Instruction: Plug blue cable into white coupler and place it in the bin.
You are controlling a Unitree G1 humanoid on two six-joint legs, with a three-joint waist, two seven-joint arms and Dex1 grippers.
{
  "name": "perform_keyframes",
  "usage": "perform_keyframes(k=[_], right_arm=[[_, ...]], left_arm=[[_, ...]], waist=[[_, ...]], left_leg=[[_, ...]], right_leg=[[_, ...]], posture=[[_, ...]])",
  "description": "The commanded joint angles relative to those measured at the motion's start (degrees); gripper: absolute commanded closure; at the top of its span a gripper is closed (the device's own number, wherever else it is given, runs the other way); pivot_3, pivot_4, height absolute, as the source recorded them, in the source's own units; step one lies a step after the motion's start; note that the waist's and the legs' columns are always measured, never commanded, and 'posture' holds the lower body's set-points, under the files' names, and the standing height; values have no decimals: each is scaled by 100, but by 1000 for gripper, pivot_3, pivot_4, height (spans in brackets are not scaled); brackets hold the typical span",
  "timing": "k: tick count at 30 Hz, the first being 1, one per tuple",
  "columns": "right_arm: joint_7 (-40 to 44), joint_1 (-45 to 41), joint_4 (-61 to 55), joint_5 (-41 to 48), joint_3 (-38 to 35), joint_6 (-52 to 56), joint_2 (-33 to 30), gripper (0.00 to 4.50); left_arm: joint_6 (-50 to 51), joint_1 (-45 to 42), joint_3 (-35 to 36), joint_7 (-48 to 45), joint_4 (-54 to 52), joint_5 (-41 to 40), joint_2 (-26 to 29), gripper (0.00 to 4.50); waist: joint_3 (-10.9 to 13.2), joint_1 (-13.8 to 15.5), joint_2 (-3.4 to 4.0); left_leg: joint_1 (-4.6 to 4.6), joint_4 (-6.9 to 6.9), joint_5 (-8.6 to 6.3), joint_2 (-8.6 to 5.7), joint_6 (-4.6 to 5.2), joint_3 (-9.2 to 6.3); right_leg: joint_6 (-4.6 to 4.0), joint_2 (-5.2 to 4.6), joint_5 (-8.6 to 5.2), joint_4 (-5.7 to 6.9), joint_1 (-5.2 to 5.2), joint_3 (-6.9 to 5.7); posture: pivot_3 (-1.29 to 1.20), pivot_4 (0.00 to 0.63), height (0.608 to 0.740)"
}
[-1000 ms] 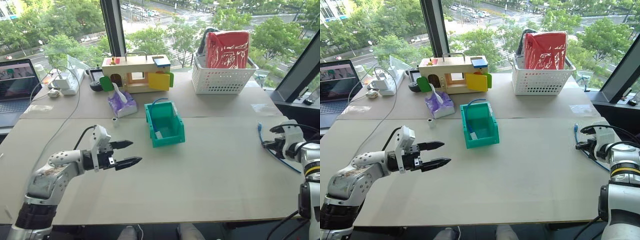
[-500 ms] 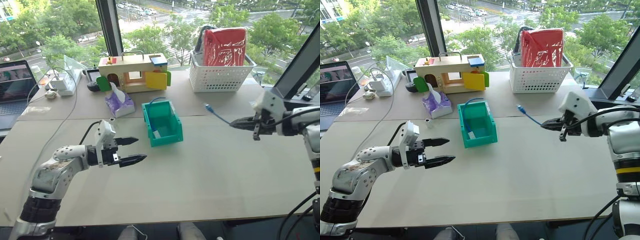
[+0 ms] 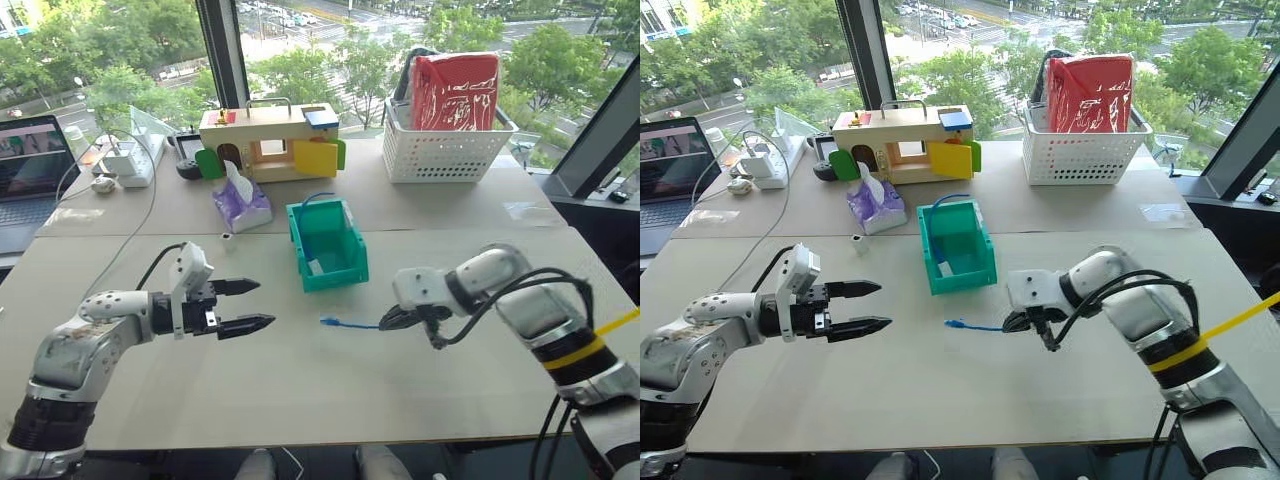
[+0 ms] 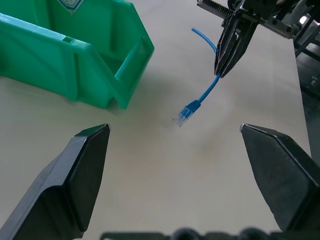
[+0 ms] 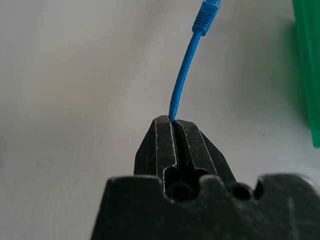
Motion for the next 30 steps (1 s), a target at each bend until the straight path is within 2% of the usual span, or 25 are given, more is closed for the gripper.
perform_keyframes(k=[1,3,4,5,10,15,18,22,26,30], right_arm=[[110,-94,-126,-165,239,-190,228,4442],[117,-169,2,-172,220,-146,307,4442],[111,-210,68,-174,188,-150,320,3801],[108,-255,104,-155,133,-106,328,3616],[161,-434,52,-14,-65,9,265,1868],[-68,-970,-1168,1675,-1507,2806,192,213],[-474,-769,-1810,2191,-2262,3912,-161,83],[-1127,93,-2535,2237,-2846,4419,-636,83],[-1598,532,-2987,2571,-3230,4870,-722,83],[-2083,1139,-3505,2808,-3696,5309,-788,83]], left_arm=[[100,82,221,40,-321,-166,113,0],[143,127,265,79,-384,-214,123,0],[164,149,286,95,-411,-235,127,0],[199,182,301,103,-435,-262,141,0],[322,264,248,-2,-501,-363,191,0],[419,6,-297,-258,-411,-187,344,0],[243,-398,-911,-359,-282,206,268,0],[-522,-859,-2023,-1013,-133,1116,282,0],[-1089,-1182,-2427,-1428,333,1510,120,0],[-2209,-1555,-3041,-1748,1309,2284,-338,0]], waist=[[2,2,-3],[2,4,-4],[3,6,-5],[3,7,-6],[4,6,-7],[19,-5,-6],[15,57,-13],[2,215,-35],[11,171,-25],[11,168,-25]], left_leg=[[0,1,0,0,0,-1],[-1,3,0,-1,-1,-1],[-1,2,0,-1,-1,-1],[0,3,0,-1,-1,-1],[3,1,0,0,-1,-3],[-1,2,1,-1,-2,-3],[-2,1,1,0,-2,-10],[-8,-1,0,0,-2,-24],[-21,2,1,0,-1,-20],[-5,-1,3,6,3,-19]], right_leg=[[-1,0,0,0,1,-1],[-1,0,1,1,1,-1],[-2,-1,1,0,1,-1],[-2,-1,1,1,2,-1],[-3,0,2,2,2,-2],[-5,0,3,9,-3,-2],[-7,1,3,8,0,-8],[-10,-6,1,-10,10,-45],[-13,-6,3,-3,-8,-44],[-13,0,2,2,1,-45]], posture=[[0,150,740],[0,150,740],[0,150,740],[0,150,740],[0,150,740],[0,150,740],[0,150,740],[0,150,740],[0,150,740],[0,150,740]])
